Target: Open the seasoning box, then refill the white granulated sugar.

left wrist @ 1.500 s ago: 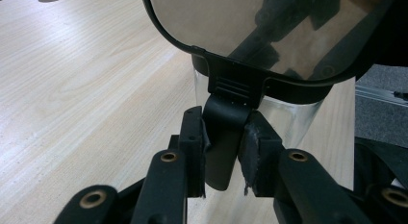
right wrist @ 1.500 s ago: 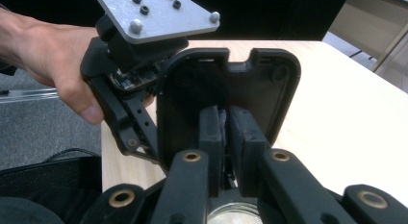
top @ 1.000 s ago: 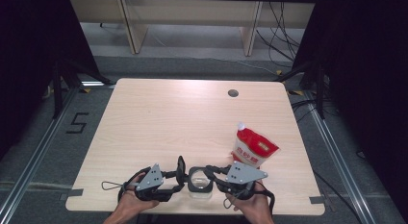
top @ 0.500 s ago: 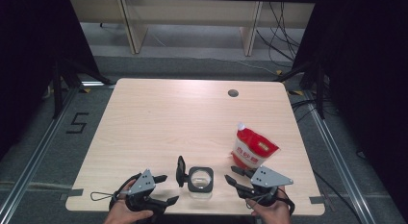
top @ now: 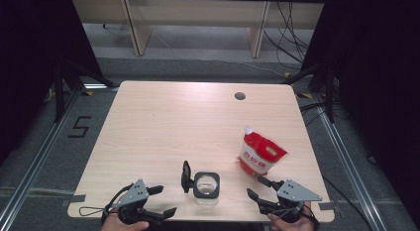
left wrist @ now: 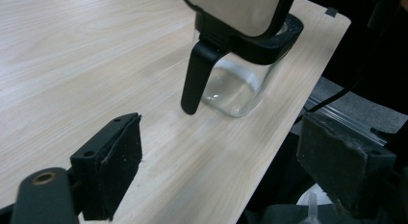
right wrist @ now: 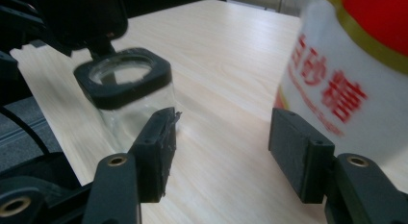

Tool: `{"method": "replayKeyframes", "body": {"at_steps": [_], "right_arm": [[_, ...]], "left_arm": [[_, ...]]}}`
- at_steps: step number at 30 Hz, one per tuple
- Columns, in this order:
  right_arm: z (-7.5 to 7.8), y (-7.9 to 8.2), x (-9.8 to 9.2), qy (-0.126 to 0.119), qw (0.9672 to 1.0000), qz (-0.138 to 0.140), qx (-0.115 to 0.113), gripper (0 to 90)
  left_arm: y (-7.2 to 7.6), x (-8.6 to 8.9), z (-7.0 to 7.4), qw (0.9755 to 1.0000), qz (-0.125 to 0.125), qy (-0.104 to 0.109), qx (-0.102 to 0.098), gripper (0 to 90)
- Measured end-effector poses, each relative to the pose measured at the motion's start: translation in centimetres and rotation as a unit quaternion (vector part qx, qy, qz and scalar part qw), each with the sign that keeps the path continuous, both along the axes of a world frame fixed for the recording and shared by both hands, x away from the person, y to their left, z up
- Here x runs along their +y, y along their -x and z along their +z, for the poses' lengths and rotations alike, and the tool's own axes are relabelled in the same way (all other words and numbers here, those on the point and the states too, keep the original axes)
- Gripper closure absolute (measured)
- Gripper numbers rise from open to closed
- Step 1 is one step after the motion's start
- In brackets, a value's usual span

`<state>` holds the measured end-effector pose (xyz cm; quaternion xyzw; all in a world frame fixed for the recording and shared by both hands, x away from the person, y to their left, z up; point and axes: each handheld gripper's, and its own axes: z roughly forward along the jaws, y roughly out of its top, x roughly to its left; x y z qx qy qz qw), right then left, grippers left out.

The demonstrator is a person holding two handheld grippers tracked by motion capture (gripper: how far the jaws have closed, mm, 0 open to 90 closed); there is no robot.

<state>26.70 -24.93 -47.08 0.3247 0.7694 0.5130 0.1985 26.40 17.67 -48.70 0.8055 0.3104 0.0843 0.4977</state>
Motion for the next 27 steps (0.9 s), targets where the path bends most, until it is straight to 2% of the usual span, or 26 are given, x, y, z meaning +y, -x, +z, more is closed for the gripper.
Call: {"method": "replayKeyframes", "body": {"at_steps": [1, 2, 3, 4, 5, 6, 7, 8, 10, 11, 14, 15, 17, 18, 20, 22, 23, 24, 25, 26, 27], "right_arm": [[-0.1, 0.1, -0.2, -0.004, 1.0, -0.004, 0.007, 42.1], [-0.2, 0.1, -0.5, -0.005, 0.9999, -0.012, 0.009, 41.1], [-0.2, 0.3, -0.7, -0.012, 0.9995, -0.019, 0.021, 40.1], [-0.2, 0.3, -0.7, -0.012, 0.9995, -0.019, 0.021, 40.1], [-0.4, 0.0, -1.0, -0.01, 0.9997, -0.021, 0.005, 39.9], [-0.6, 0.0, -1.3, -0.016, 0.9995, -0.025, 0.013, 39.7], [-0.8, -0.1, -1.6, -0.021, 0.999, -0.036, 0.019, 38.5], [-0.8, -0.1, -1.6, -0.021, 0.999, -0.036, 0.019, 38.5], [-0.9, -0.3, -2.2, -0.017, 0.9988, -0.044, 0.012, 36.6], [-1.0, -0.3, -2.3, -0.021, 0.9982, -0.053, 0.017, 35.8], [-1.2, -0.6, -2.5, -0.02, 0.9981, -0.057, 0.014, 35.0], [-1.2, -0.5, -2.6, -0.021, 0.9975, -0.064, 0.02, 34.6], [-1.2, -0.7, -2.9, -0.021, 0.9972, -0.069, 0.018, 33.4], [-1.2, -0.7, -2.9, -0.021, 0.9971, -0.071, 0.018, 32.5], [-1.2, -0.7, -2.9, -0.019, 0.9971, -0.073, 0.016, 32.2], [-1.3, -0.8, -2.9, -0.018, 0.997, -0.074, 0.015, 29.3], [-1.3, -0.8, -2.9, -0.018, 0.997, -0.074, 0.015, 29.3], [-1.3, -0.9, -3.0, -0.014, 0.9969, -0.077, 0.01, 28.2], [-1.4, -1.1, -3.0, -0.022, 0.9962, -0.083, 0.017, 24.8], [-1.4, -1.1, -3.0, -0.022, 0.9962, -0.083, 0.017, 24.8], [-1.5, -1.5, -3.4, -0.017, 0.9959, -0.089, 0.003, 22.8]], "left_arm": [[0.0, 0.0, -0.1, 1.0, 0.002, -0.002, -0.002, 15.1], [0.1, 0.1, -0.2, 0.9999, 0.004, -0.009, -0.004, 15.1], [0.2, 0.2, -0.4, 0.9997, 0.006, -0.023, -0.01, 15.1], [0.2, 0.2, -0.4, 0.9997, 0.006, -0.023, -0.01, 15.1], [0.5, 0.1, -0.6, 0.9994, 0.013, -0.03, -0.004, 15.1], [0.5, 0.2, -0.6, 0.9993, 0.009, -0.035, -0.008, 15.1], [0.5, 0.3, -0.8, 0.9994, 0.008, -0.03, -0.013, 15.4], [0.5, 0.5, -0.7, 0.9989, 0.004, -0.044, -0.017, 15.4], [0.8, 0.5, -0.7, 0.9989, 0.013, -0.04, -0.017, 15.5], [0.8, 0.6, -0.8, 0.9984, 0.008, -0.053, -0.019, 15.5], [1.0, 0.5, -0.9, 0.9983, 0.017, -0.054, -0.013, 15.5], [1.0, 0.5, -1.0, 0.9983, 0.015, -0.055, -0.011, 15.5], [1.0, 0.6, -0.9, 0.9979, 0.009, -0.061, -0.018, 15.5], [1.0, 0.5, -0.9, 0.9984, 0.006, -0.051, -0.024, 15.5], [1.0, 0.5, -0.9, 0.9984, 0.006, -0.051, -0.024, 15.5], [0.9, 0.6, -0.9, 0.9979, 0.007, -0.061, -0.02, 15.5], [0.9, 0.6, -0.9, 0.9979, 0.007, -0.061, -0.02, 15.5], [1.0, 0.4, -0.9, 0.9984, 0.017, -0.052, -0.009, 15.5], [0.8, 0.4, -1.0, 0.9981, 0.008, -0.058, -0.019, 15.5], [0.8, 0.4, -1.0, 0.9981, 0.008, -0.058, -0.019, 15.5], [1.0, 0.3, -0.9, 0.9978, 0.012, -0.064, -0.012, 15.6]]}}
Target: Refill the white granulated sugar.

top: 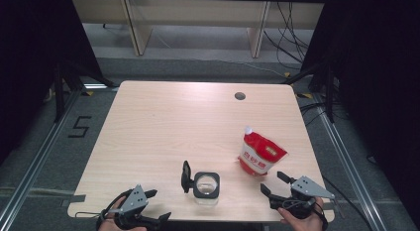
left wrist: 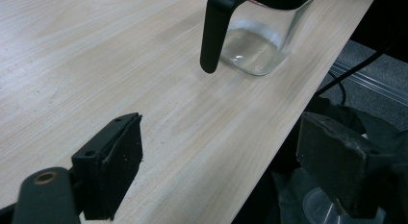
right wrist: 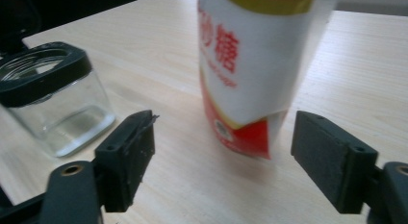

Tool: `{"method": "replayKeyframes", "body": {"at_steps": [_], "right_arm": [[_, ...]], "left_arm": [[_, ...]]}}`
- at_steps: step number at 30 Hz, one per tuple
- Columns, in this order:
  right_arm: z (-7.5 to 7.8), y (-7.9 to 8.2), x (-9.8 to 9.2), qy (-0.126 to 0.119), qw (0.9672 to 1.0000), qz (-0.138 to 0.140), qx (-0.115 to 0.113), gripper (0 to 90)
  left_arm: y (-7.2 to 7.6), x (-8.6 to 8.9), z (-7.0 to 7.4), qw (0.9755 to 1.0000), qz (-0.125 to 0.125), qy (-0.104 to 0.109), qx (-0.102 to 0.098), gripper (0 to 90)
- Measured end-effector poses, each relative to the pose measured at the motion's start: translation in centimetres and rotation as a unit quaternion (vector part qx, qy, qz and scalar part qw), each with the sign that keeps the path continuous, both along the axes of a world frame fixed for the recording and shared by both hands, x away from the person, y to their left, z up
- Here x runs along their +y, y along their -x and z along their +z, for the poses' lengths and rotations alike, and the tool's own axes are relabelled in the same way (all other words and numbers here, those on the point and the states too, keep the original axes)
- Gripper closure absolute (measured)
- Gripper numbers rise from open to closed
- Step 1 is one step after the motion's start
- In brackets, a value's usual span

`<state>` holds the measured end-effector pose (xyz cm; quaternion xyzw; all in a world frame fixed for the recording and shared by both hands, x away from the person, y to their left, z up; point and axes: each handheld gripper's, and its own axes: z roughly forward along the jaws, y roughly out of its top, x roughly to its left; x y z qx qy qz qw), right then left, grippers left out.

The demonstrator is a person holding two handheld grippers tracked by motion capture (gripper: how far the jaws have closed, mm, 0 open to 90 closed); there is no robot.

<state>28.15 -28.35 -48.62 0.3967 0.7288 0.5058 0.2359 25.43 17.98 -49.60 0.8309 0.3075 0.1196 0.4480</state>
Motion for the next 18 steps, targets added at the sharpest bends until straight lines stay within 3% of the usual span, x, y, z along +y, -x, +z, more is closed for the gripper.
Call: {"method": "replayKeyframes", "body": {"at_steps": [4, 6, 9, 10, 13, 14, 15, 16, 18], "right_arm": [[-0.1, 0.0, -0.2, -0.007, 0.9999, -0.006, 0.01, 21.4], [-0.2, -0.4, -0.4, -0.005, 0.9999, -0.007, 0.014, 20.0], [-0.3, -0.8, -0.5, -0.004, 0.9998, -0.016, 0.012, 17.6], [-0.4, -1.4, -0.6, 0.006, 0.9998, -0.021, 0.0, 16.7], [-0.5, -2.0, -0.7, 0.0, 0.9998, -0.021, -0.001, 16.5], [-0.7, -2.7, -0.7, -0.01, 0.9998, -0.017, 0.003, 15.5], [-0.7, -2.8, -0.6, -0.017, 0.9996, -0.018, 0.013, 15.5], [-0.9, -3.3, -0.8, -0.01, 0.9999, -0.005, -0.005, 15.4], [-1.1, -3.7, -0.6, -0.013, 0.9999, 0.009, 0.0, 15.5]], "left_arm": [[0.2, -0.3, 0.0, 0.9999, -0.007, 0.008, 0.008, 16.2], [0.2, -0.4, 0.0, 0.9999, -0.01, 0.007, 0.002, 16.2], [0.2, -0.5, -0.1, 0.9999, -0.012, 0.01, 0.006, 16.2], [0.2, -0.6, -0.1, 0.9998, -0.016, 0.009, 0.004, 16.2], [0.3, -0.5, -0.1, 0.9998, -0.021, 0.002, 0.001, 16.3], [0.4, -0.7, -0.2, 0.9998, -0.013, 0.011, 0.005, 16.4], [0.3, -0.5, -0.1, 0.9999, -0.016, -0.004, 0.004, 16.5], [0.3, -0.5, -0.1, 0.9999, -0.016, 0.002, 0.005, 16.5], [0.3, -0.5, -0.2, 0.9999, -0.012, 0.002, 0.011, 16.5]]}}
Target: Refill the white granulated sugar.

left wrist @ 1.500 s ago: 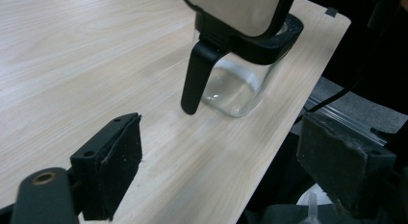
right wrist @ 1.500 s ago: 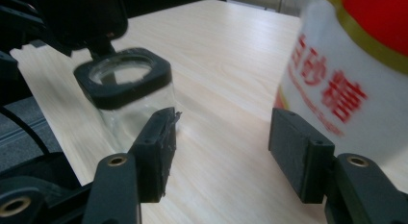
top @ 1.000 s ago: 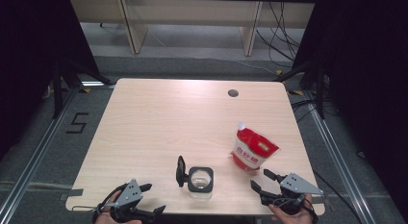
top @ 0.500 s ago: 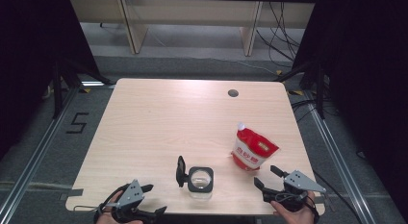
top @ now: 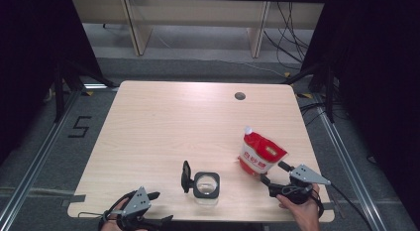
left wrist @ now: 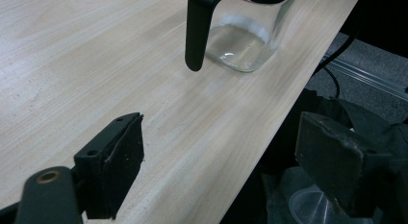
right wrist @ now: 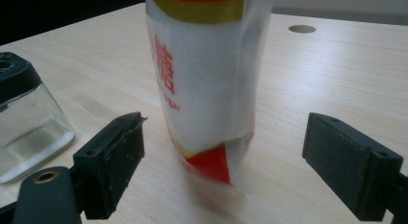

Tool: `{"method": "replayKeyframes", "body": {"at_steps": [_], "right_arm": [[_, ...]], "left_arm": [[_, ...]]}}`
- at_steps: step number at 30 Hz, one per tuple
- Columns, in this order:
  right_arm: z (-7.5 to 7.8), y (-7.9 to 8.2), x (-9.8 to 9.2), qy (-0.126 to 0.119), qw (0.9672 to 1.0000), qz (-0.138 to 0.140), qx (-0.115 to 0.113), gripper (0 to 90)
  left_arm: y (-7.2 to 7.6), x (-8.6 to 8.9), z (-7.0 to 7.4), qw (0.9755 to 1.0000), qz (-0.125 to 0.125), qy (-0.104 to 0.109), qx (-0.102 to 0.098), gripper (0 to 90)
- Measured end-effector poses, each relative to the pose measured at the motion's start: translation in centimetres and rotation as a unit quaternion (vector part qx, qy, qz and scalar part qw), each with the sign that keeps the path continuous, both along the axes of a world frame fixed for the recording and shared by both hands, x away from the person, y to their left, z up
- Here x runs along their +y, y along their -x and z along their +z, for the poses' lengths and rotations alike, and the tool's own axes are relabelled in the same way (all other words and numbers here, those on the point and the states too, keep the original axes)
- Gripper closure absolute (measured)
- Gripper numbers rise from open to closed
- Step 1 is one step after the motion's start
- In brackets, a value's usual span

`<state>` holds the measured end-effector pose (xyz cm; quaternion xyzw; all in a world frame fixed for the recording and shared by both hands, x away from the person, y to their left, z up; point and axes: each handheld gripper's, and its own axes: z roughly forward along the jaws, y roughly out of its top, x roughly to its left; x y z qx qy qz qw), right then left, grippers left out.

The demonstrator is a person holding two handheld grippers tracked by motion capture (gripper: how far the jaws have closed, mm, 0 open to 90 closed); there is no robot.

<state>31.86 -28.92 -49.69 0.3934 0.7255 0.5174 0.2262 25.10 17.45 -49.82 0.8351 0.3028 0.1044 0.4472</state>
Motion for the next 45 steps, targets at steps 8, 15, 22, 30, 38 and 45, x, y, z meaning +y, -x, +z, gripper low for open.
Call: {"method": "replayKeyframes", "body": {"at_steps": [8, 15, 22, 30, 38, 45], "right_arm": [[-0.6, -1.5, 0.6, 0.004, 0.9997, 0.023, 0.001, 15.5], [-0.7, -2.1, 0.8, 0.0, 0.9996, 0.025, -0.011, 15.5], [-1.3, -3.0, 1.2, 0.012, 0.9996, 0.027, -0.005, 15.7], [-1.5, -3.8, 1.3, -0.001, 0.9993, 0.036, -0.014, 15.7], [-1.7, -4.1, 1.5, -0.026, 0.9983, 0.043, -0.028, 15.8], [-1.8, -4.3, 1.9, -0.04, 0.998, 0.047, -0.015, 15.8]], "left_arm": [[-0.2, 0.0, -0.1, 1.0, 0.002, 0.0, 0.0, 16.7], [-0.3, 0.1, -0.1, 1.0, 0.004, 0.002, -0.001, 17.1], [-0.5, 0.4, -0.1, 0.9999, 0.012, 0.007, -0.007, 17.5], [-0.6, 0.4, -0.2, 0.9999, 0.008, 0.01, -0.006, 17.5], [-0.7, 0.5, 0.0, 1.0, 0.003, 0.002, -0.008, 17.5], [-0.7, 0.4, -0.1, 0.9999, 0.005, 0.004, -0.008, 17.5]]}}
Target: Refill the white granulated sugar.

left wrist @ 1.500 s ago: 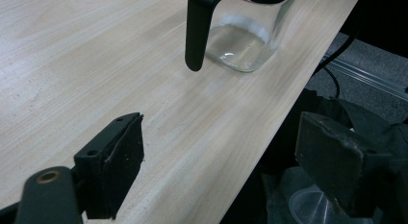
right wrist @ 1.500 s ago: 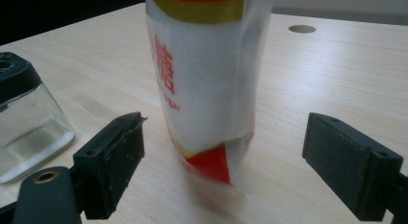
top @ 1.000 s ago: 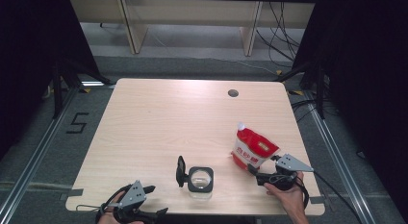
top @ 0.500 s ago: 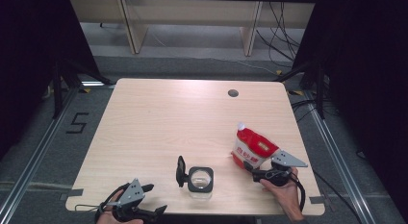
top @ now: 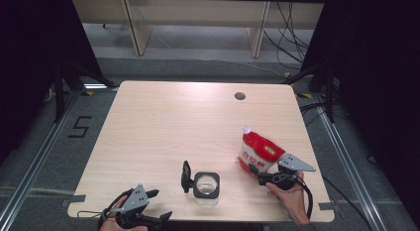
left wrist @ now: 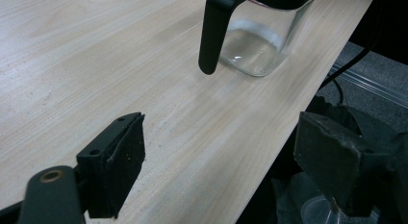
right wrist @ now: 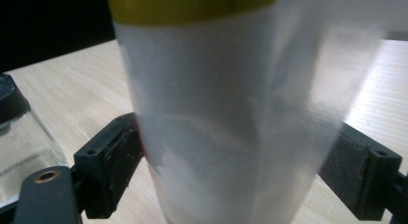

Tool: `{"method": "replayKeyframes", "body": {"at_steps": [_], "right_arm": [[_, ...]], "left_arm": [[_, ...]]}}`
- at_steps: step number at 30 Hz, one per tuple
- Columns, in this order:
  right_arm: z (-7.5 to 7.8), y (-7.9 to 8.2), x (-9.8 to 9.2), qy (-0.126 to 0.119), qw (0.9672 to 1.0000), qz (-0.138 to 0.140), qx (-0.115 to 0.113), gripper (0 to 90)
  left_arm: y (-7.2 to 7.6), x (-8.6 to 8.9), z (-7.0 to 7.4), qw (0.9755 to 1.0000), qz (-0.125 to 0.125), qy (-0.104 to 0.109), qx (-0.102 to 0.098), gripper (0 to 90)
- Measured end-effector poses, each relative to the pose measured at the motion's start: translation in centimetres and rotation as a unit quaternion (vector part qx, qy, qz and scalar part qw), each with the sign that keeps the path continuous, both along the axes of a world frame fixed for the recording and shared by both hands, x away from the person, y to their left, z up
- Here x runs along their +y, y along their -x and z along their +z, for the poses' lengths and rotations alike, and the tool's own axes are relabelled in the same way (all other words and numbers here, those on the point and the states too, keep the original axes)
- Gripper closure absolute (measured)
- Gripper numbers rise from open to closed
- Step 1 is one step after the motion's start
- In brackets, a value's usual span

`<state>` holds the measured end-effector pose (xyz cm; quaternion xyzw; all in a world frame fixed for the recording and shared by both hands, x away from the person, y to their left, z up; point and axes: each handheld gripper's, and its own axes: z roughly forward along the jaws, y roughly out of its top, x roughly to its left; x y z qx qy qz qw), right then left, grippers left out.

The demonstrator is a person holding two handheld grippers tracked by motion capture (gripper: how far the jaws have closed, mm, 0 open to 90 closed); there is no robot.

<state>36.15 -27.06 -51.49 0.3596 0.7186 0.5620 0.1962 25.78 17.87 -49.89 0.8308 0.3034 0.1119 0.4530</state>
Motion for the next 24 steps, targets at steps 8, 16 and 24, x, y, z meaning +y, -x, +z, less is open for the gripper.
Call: {"method": "replayKeyframes", "body": {"at_steps": [8, 16, 24], "right_arm": [[-0.1, -0.7, 0.3, -0.025, 0.9997, -0.002, 0.001, 16.5], [-0.3, -1.2, 1.1, -0.026, 0.9994, 0.011, -0.021, 19.5], [-0.2, -1.3, 1.3, -0.027, 0.9996, 0.011, -0.005, 26.4]], "left_arm": [[0.0, -0.1, -0.1, 1.0, -0.004, 0.005, -0.007, 17.5], [0.0, -0.3, -0.1, 0.9999, -0.002, 0.01, -0.006, 17.5], [0.0, -0.2, 0.0, 1.0, -0.005, 0.004, -0.001, 17.6]]}}
